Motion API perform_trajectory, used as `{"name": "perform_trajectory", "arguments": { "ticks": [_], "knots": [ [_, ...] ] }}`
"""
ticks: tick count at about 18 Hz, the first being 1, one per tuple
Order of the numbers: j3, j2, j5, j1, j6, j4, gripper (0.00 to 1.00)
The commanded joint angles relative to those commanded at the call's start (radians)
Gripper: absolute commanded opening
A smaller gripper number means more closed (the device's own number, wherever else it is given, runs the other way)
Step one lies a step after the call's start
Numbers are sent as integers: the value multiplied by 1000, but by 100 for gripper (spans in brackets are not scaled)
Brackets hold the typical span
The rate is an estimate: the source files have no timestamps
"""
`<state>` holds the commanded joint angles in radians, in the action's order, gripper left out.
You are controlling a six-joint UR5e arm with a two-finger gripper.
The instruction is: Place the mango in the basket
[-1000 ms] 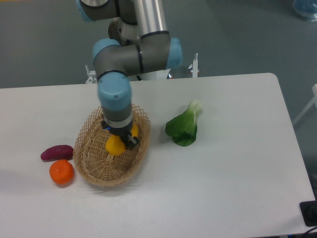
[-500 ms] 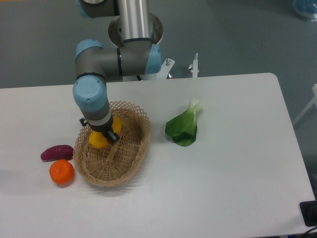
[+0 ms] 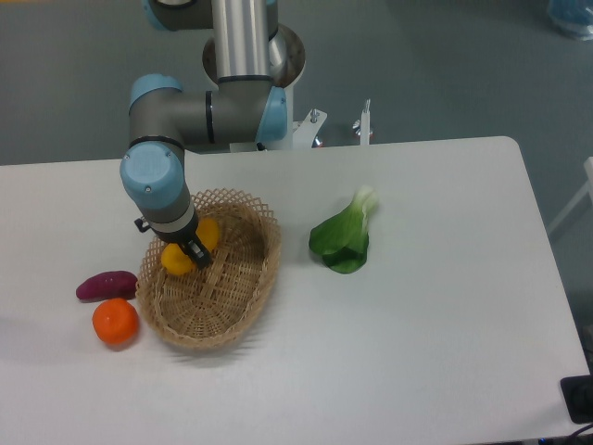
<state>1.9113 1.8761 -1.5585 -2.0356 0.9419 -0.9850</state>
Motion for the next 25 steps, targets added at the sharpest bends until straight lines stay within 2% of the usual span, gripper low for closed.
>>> {"name": "perform_trajectory", "arguments": {
  "ticks": [3, 6, 11, 15, 18, 25],
  "knots": [
    [-8, -2, -3, -15, 5, 40, 100],
    [-21, -11, 2, -70, 12, 40, 100],
    [-63, -9, -2, -118, 14, 39, 100],
    [-118, -15, 6, -211, 23, 20, 100],
    [-166, -11, 6, -254, 75, 16, 100],
    [-196, -5, 3, -371, 214, 6, 100]
  ]
}}
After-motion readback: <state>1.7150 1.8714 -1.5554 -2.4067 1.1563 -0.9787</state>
